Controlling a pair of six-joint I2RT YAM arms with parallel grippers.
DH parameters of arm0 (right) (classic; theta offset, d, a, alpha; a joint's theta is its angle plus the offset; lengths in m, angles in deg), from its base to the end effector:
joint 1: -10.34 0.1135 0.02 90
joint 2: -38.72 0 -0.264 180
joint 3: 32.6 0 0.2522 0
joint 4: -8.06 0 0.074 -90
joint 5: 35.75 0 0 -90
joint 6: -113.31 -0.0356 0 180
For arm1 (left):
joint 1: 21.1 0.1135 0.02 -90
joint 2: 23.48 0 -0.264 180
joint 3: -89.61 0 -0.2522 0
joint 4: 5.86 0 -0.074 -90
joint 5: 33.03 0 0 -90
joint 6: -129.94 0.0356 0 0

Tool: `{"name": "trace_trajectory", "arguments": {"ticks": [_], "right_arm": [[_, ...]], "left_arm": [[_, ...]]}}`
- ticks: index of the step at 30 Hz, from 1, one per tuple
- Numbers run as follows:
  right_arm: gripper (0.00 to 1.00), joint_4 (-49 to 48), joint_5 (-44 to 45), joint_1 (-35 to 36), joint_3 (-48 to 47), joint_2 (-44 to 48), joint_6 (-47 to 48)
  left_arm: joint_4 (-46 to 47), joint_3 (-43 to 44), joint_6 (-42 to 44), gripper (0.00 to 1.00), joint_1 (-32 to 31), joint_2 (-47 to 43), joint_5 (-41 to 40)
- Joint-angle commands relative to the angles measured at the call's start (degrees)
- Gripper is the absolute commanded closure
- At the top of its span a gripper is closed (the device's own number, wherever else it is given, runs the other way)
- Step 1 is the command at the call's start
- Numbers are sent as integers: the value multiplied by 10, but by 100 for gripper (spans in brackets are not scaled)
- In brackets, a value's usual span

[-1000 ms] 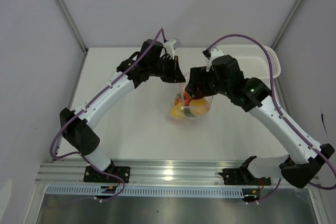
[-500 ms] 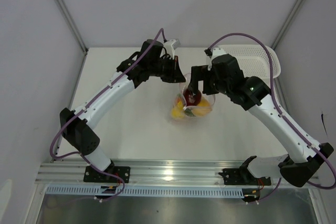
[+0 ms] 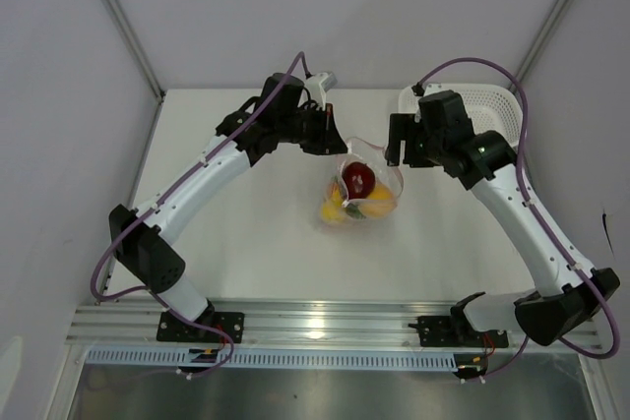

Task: Place the food in the zip-top bag and seal the zipper
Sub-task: Place the fake fruit in the zipper food storage bag, then adjust the zipper food storage bag at the center of the board.

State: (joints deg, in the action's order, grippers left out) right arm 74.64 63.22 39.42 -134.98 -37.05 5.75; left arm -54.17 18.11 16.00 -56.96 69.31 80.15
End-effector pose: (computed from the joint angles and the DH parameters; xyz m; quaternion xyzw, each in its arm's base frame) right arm 0.2336 0.1236 0.4122 -0.0578 0.9022 0.1018 0.4152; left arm 0.2880 -0.2255 0.3880 0.1852 0.8446 -0.3873 0.3200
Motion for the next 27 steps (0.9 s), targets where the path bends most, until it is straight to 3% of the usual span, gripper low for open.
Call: {"name": "trace_trajectory", "arguments": {"ticks": [1,4,7,11,14,15,16,20,27], "right_arm": [[23,-24,-62,-13,24,-11,24],[32,-46,-110,-15,34,-20,33],[34,-60,-141,-14,39,-36,37],[51,-70,-176,-15,40,-61,40],[77,-72,-184,-15,38,-73,42],[95,-69,-182,-15,36,-74,42],[100,-69,-179,-14,35,-73,40],[100,-62,-179,-8,18,-37,25],[100,26,-162,58,-129,0,-32]], "left_arm": [[9,15,4,99,5,-26,12],[7,14,4,99,5,-29,12],[8,14,4,99,5,-31,11],[6,14,5,99,4,-31,15],[4,13,7,99,4,-31,16],[2,12,7,100,5,-35,14],[-1,13,9,99,4,-38,14],[-12,19,15,99,5,-58,10],[-24,37,9,100,4,-139,32]]}}
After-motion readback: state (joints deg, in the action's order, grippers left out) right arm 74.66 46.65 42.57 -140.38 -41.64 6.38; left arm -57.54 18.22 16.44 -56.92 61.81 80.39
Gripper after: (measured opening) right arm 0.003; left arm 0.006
